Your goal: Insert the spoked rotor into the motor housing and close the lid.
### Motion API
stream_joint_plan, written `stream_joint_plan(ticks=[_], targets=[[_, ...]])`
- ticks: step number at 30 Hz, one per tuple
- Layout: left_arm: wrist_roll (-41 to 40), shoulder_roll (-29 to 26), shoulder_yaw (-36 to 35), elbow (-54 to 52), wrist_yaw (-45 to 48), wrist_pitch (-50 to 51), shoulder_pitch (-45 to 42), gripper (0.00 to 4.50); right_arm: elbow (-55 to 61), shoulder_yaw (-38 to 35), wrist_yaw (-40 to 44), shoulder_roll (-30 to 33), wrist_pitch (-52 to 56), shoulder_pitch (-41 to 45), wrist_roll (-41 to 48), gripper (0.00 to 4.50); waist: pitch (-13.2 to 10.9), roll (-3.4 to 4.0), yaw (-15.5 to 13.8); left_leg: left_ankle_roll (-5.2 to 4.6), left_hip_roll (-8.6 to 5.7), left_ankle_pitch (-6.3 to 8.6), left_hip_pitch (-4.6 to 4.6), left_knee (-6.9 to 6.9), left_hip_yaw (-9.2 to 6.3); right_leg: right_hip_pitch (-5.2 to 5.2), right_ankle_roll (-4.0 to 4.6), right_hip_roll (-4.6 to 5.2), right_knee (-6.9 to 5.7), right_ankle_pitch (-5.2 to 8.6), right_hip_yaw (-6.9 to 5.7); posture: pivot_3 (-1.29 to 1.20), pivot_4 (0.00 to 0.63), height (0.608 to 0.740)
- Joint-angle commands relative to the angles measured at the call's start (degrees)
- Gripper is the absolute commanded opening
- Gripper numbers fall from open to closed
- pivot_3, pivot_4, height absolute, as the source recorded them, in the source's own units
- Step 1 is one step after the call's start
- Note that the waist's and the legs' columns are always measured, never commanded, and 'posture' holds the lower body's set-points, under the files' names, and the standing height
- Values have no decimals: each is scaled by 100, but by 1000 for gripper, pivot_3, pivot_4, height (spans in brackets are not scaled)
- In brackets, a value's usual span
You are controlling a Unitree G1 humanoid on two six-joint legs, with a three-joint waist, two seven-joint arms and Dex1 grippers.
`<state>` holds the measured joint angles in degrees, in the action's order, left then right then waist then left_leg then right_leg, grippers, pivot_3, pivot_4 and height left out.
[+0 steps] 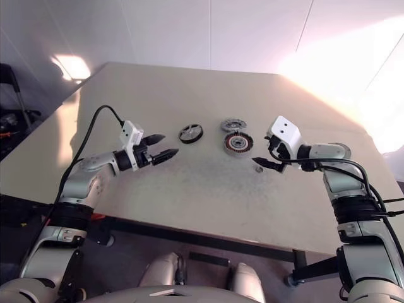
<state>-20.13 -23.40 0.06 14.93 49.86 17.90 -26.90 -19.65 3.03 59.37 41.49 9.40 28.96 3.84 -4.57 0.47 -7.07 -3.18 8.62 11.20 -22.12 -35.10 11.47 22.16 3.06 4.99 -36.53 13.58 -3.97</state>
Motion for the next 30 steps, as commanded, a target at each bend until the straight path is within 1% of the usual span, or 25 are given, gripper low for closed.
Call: stream_joint_plan(ticks=[1,17,22,26,30], targets=[[-30,-8,-116,-104,-5,-98,-140,4500,25,-15,-6,40,-74,166,-6,4491,0,0,0,0,0,0,0,0,0,0,0,0,0,0,0,0,0,740],[-12,-3,-107,-79,-12,-120,-154,4500,56,35,17,15,-76,163,-33,4491,0,0,0,0,0,0,0,0,0,0,0,0,0,0,0,0,0,740],[-7,6,-102,-93,-27,-117,-147,4500,132,197,237,16,-135,209,-59,4491,0,0,2,0,0,0,0,0,0,0,0,0,0,0,0,0,0,740],[3,25,-87,-89,-33,-120,-152,4500,-22,490,444,-27,-371,502,-211,4491,0,0,17,0,1,0,0,0,0,1,0,0,0,0,0,0,0,740],[20,66,-84,-82,-62,-156,-140,4500,-747,799,619,-232,-754,1190,-439,4491,0,0,31,1,1,-1,1,-1,0,2,1,0,-3,0,0,0,0,740]])
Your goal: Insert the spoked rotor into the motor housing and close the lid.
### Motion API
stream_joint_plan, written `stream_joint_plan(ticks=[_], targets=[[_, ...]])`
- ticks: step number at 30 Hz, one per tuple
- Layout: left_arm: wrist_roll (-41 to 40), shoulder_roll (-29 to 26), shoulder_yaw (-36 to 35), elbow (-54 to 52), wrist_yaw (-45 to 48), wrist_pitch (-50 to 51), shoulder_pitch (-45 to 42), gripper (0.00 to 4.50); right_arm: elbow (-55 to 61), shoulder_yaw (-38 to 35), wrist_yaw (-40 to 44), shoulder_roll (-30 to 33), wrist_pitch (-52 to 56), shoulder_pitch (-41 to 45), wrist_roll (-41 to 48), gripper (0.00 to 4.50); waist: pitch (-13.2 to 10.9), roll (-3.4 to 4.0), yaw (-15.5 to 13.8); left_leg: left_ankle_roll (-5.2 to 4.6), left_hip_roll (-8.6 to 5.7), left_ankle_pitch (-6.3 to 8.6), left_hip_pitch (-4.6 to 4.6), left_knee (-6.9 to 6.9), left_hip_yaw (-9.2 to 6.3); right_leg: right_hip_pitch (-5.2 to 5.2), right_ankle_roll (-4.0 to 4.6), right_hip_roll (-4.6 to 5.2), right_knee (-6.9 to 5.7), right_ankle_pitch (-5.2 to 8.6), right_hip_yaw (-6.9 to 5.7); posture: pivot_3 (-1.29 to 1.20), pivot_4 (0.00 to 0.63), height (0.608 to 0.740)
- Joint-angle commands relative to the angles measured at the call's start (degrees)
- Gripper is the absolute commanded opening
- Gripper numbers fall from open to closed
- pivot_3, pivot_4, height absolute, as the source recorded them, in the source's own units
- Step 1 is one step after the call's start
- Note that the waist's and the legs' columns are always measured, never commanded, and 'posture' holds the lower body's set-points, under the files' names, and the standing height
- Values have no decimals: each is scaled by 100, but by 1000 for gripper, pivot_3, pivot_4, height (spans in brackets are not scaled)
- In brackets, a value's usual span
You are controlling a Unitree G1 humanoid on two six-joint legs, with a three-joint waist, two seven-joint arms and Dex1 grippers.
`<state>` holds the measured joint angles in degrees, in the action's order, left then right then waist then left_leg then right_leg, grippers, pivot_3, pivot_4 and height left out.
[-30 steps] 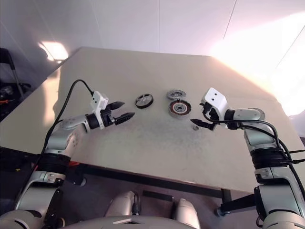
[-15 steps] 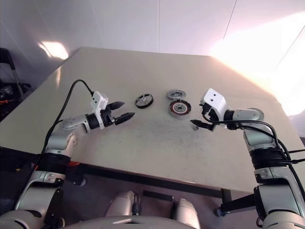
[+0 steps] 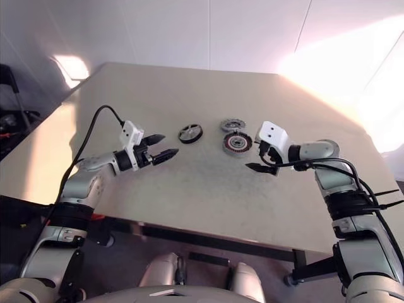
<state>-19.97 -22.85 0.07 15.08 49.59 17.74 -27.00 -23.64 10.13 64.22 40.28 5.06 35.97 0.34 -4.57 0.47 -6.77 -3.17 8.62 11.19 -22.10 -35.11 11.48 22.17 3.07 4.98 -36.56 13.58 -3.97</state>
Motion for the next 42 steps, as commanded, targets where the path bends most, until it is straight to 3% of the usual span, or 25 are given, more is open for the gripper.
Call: stream_joint_plan(ticks=[1,14,28,31,35,38,42], targets=[[11,24,-92,-99,-50,-155,-120,4500,-551,125,184,-180,-398,640,-106,4491,0,0,1,0,0,0,0,0,0,0,0,0,0,0,0,0,0,740],[-16,-44,-228,-294,-227,-209,106,4500,-3478,540,5,-978,-1507,1924,-890,4491,0,0,-10,-4,1,2,-43,-5,0,31,2,0,-1,0,-6,0,0,740],[24,-4,-227,-156,-280,-257,1,4500,-3780,961,160,-1072,-1759,1913,-1558,4491,1,-1,-1,-2,5,1,-21,-10,0,12,3,0,-9,-1,-6,0,0,740],[29,2,-222,-140,-278,-272,-9,4500,-3844,1102,77,-1109,-1780,1983,-1747,3894,1,-2,14,-1,5,1,-1,-10,0,-2,3,0,-9,0,-5,0,0,740],[35,-1,-235,-149,-296,-275,2,4500,-3971,1170,-85,-1213,-1790,2124,-1892,2552,1,-2,70,1,5,1,10,-9,-1,-11,3,0,-9,0,-4,0,0,740],[28,-18,-258,-206,-313,-257,47,4500,-4013,1200,-113,-1258,-1828,2185,-1937,2552,4,-7,110,0,4,1,9,-9,-1,-12,3,0,-9,0,-4,0,0,740],[31,-25,-275,-245,-341,-244,80,4500,-4071,1193,-159,-1290,-1818,2246,-1950,1944,4,-7,135,0,5,1,8,-7,-1,-10,3,-1,-8,0,-4,0,0,740]])
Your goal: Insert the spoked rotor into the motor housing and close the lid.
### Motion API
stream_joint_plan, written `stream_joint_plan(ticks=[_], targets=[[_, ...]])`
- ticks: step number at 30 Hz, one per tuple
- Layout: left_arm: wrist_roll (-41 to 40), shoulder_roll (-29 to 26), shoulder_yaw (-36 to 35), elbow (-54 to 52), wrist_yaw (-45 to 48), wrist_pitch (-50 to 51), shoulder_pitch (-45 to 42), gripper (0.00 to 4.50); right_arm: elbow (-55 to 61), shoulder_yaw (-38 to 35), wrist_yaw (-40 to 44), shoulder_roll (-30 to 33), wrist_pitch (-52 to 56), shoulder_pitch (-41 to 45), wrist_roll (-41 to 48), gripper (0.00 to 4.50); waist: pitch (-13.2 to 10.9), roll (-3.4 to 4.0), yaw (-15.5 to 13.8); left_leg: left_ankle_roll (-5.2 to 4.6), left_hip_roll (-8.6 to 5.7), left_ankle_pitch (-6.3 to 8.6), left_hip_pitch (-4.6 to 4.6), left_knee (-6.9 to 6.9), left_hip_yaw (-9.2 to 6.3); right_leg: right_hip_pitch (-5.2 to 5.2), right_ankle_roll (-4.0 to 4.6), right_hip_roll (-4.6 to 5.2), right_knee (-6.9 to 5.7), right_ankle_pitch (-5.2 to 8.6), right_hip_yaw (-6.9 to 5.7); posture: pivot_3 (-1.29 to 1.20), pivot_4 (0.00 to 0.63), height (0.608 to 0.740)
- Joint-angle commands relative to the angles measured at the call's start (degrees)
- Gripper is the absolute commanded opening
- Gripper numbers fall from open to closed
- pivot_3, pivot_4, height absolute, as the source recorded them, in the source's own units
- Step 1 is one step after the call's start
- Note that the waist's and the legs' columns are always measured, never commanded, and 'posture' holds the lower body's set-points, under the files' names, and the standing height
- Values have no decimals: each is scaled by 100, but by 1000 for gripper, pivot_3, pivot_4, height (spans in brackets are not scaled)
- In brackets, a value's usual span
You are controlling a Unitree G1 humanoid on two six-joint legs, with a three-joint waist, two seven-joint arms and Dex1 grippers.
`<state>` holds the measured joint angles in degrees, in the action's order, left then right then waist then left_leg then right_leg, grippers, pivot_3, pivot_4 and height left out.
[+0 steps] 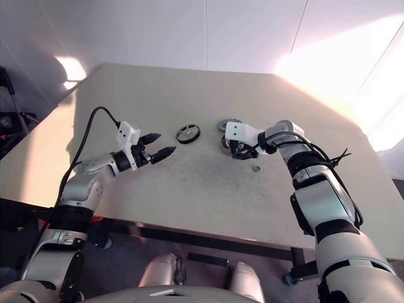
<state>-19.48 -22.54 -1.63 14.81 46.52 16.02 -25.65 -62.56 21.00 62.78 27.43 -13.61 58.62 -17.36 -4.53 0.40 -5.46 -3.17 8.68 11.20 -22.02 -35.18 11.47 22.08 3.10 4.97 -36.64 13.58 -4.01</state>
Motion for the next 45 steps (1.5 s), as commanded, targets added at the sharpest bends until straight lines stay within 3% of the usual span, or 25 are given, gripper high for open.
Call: stream_joint_plan(ticks=[1,9,15,23,35,36,39,45], targets=[[-16,-56,-109,-217,-39,-72,-53,4500,-168,86,18,-9,41,-17,-157,1892,0,0,2,0,0,0,2,0,0,-2,0,0,0,0,0,0,0,740],[-3,-19,-113,-196,-94,-80,-55,4500,896,-447,823,-6,675,-152,600,1891,-1,0,-4,-1,2,0,-23,4,0,18,2,-2,1,1,0,0,0,740],[13,21,-98,-180,-107,-82,-41,4500,3591,-704,1426,289,1866,-849,1312,1891,-3,-1,-6,-24,10,-13,-124,-4,0,115,5,-10,-8,1,-6,0,0,740],[28,15,-100,-163,-90,-68,-50,4500,5700,-439,1305,704,2620,-2096,1329,1891,-2,-2,-121,-3,11,-2,-105,-5,-2,90,4,-8,-1,1,-10,0,0,740],[32,-11,-61,-210,-33,-40,-40,4500,5989,-143,923,967,2724,-2700,1139,1891,-2,-1,-171,4,7,-5,-75,-4,-2,64,3,-5,-3,0,-5,0,0,740],[32,-10,-61,-220,-34,-37,-40,4500,6001,-152,898,973,2689,-2708,1146,2443,-2,-1,-171,4,6,-5,-73,-4,-2,62,3,-5,-3,0,-5,0,0,740],[34,-16,-73,-237,-45,-30,-40,4500,6191,-217,843,1047,2462,-2735,1187,3260,-2,-1,-165,4,7,-5,-65,-4,-3,55,3,-5,-3,0,-5,0,0,740],[23,-27,-110,-251,-88,1,6,4500,7121,-699,940,1391,2722,-2803,1751,3260,-2,-1,-162,5,9,-5,-60,-1,-3,53,3,-6,-4,0,-5,0,0,740]])
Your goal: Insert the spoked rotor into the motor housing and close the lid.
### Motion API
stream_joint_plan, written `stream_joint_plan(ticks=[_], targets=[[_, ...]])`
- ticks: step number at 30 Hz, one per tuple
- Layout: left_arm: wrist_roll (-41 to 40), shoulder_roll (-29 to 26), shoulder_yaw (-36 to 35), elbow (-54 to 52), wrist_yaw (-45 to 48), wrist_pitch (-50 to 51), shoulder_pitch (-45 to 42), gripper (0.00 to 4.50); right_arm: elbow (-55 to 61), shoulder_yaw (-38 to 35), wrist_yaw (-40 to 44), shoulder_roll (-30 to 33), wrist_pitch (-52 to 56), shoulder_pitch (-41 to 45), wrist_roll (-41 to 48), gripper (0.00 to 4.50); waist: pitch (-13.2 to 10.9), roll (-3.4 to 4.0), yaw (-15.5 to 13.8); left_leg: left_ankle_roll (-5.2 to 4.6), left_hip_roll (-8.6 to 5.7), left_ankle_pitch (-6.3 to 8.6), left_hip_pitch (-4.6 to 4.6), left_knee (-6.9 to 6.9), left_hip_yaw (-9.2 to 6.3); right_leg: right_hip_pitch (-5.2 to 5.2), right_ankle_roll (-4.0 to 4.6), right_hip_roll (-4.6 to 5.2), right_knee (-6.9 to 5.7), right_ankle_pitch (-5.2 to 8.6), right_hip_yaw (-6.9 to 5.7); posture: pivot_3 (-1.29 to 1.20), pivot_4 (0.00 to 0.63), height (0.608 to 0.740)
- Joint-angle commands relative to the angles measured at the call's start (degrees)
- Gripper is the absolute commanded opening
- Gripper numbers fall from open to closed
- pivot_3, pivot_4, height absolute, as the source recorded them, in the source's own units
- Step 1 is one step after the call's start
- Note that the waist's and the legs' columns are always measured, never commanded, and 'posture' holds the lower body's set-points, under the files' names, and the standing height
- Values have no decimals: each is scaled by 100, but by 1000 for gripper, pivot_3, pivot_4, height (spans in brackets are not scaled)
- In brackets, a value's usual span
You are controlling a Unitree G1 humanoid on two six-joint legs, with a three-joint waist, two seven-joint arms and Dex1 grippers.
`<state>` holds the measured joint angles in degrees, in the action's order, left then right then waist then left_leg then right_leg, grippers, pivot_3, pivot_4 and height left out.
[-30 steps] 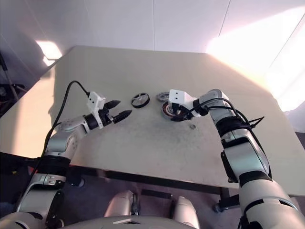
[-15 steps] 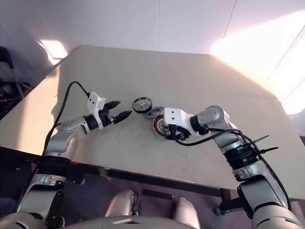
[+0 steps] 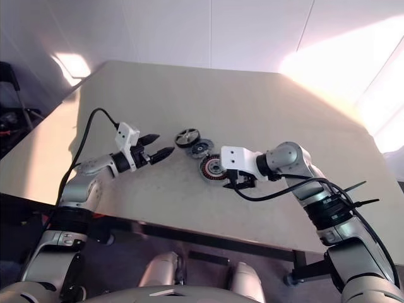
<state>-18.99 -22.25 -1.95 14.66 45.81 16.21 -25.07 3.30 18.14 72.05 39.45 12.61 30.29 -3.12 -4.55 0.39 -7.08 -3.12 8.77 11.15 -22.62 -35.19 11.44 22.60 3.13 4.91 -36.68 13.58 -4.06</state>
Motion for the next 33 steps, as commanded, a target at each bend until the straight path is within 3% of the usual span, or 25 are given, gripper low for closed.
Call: stream_joint_plan(ticks=[1,5,9,17,33], targets=[[-29,-55,-78,-239,-19,-15,-47,4500,615,-465,-14,232,147,14,379,3260,0,0,-1,0,0,0,1,0,0,-2,0,0,0,0,0,0,0,740],[-10,-5,-47,-151,-40,-36,-116,4500,454,-842,-437,306,329,-3,448,3260,0,0,0,0,-1,1,30,0,0,-30,-1,0,3,1,0,0,0,740],[8,55,-12,-25,-26,-60,-217,4500,-931,-1185,-1252,274,-31,-137,245,3260,0,-2,-7,2,-3,1,79,1,0,-72,-10,1,11,6,2,0,0,740],[67,47,46,142,90,-132,-274,4500,-1766,-1372,-1114,532,168,-640,520,3260,0,2,48,-5,-6,5,81,13,1,-85,-5,1,34,2,1,0,0,740],[183,-11,84,83,18,-178,-106,4500,-2562,-1087,-1113,162,129,-331,479,3260,1,2,160,-2,-1,3,95,16,1,-103,-5,-1,36,3,-3,0,0,740]])
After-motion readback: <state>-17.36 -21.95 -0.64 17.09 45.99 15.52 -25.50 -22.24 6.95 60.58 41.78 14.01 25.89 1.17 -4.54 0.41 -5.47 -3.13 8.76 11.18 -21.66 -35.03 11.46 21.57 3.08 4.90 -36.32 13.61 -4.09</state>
